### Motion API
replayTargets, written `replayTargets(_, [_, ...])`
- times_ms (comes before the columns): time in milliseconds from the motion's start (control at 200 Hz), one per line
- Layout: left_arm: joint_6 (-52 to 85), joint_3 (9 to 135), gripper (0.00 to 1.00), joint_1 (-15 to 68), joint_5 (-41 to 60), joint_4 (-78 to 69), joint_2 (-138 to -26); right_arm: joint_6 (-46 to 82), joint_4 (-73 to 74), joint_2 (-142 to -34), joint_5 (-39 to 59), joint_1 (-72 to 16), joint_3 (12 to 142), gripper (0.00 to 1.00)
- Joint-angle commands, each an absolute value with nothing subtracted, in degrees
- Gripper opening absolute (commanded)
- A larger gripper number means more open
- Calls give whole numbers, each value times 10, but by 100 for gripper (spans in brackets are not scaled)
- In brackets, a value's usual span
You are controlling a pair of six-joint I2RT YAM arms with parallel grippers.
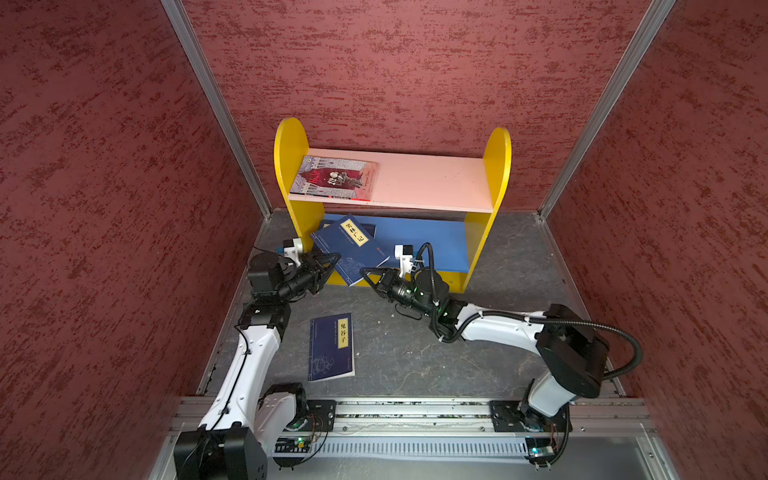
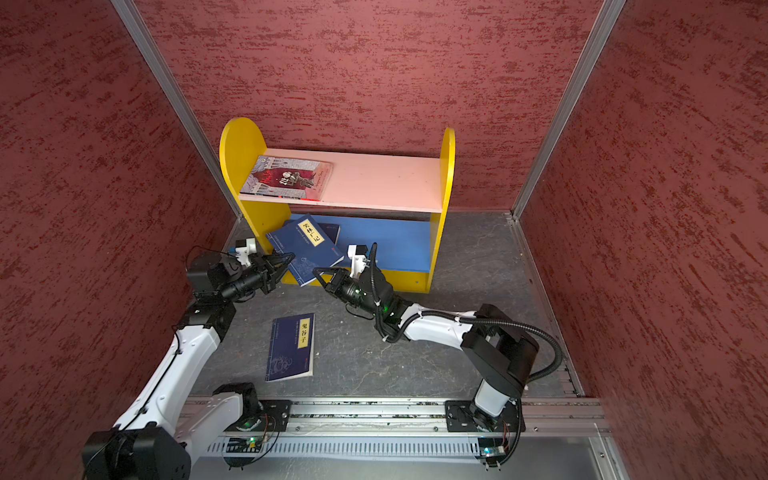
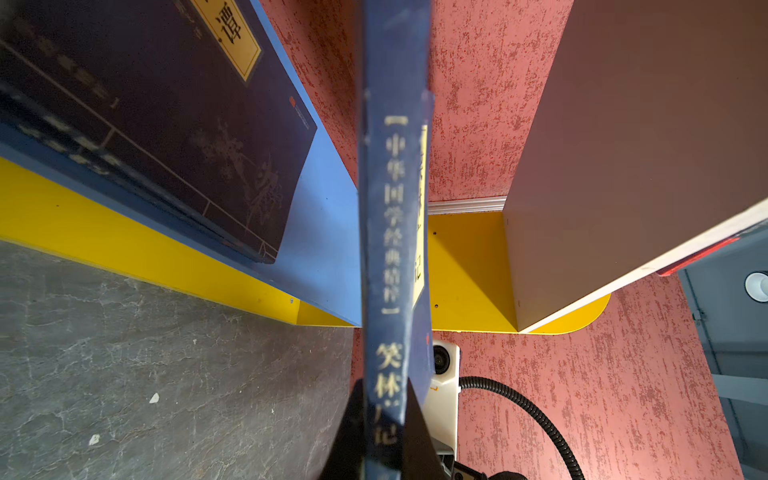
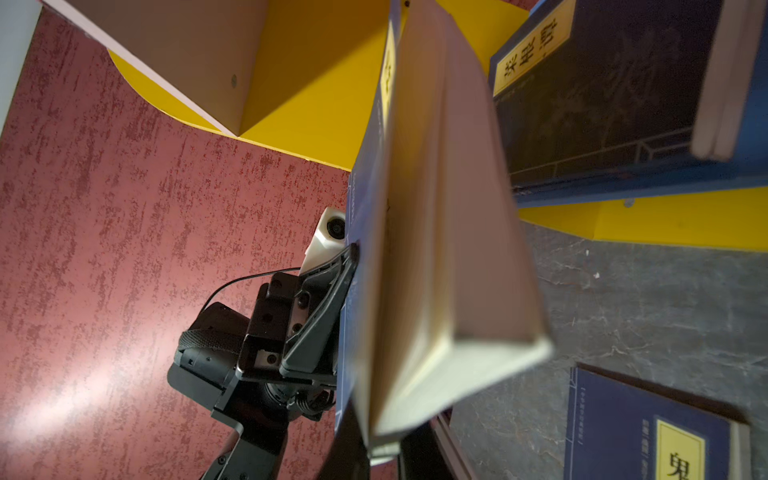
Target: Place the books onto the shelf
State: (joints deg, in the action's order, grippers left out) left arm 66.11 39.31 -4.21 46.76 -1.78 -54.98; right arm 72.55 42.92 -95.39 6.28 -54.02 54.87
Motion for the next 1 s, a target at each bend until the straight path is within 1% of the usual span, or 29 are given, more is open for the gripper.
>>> replayTargets(0, [655,389,9,-42,480,-28,-543,713,441,-958,89,-531,566,3])
replayTargets(80, [645,388,16,-44,480,-22,-544,710,439,-958,116,-523,568,0])
replayTargets(165, [632,388,17,-46,488,-20,-550,705,435,-955,138,-516,566,0])
replayTargets(276, [628,385,22,-55,502,-22,-557,688,405,-944,169,-509,575,0])
replayTargets(356, [604,389,31,-62,519,-16,-559,672,368,-936,197,-503,589,0])
replayTargets(456, [578,396,34,-72,536,-4,-556,663,333,-930,237,-493,599,0])
replayTargets(546, [571,397,34,-77,545,-4,-559,658,313,-928,266,-481,602,0])
replayTargets(696, [571,396,30,-82,545,-7,-563,663,311,-922,289,-464,598,0])
replayTargets(771, [571,393,22,-82,544,-11,-564,666,308,-922,297,-458,601,1])
replayTargets(887, [583,392,4,-82,536,-14,-568,670,310,-931,321,-454,613,2])
replayTargets(937, [592,391,1,-82,535,-22,-572,669,307,-937,329,-454,620,2])
replayTargets(997, [605,390,0,-82,537,-30,-580,669,304,-943,339,-453,626,3])
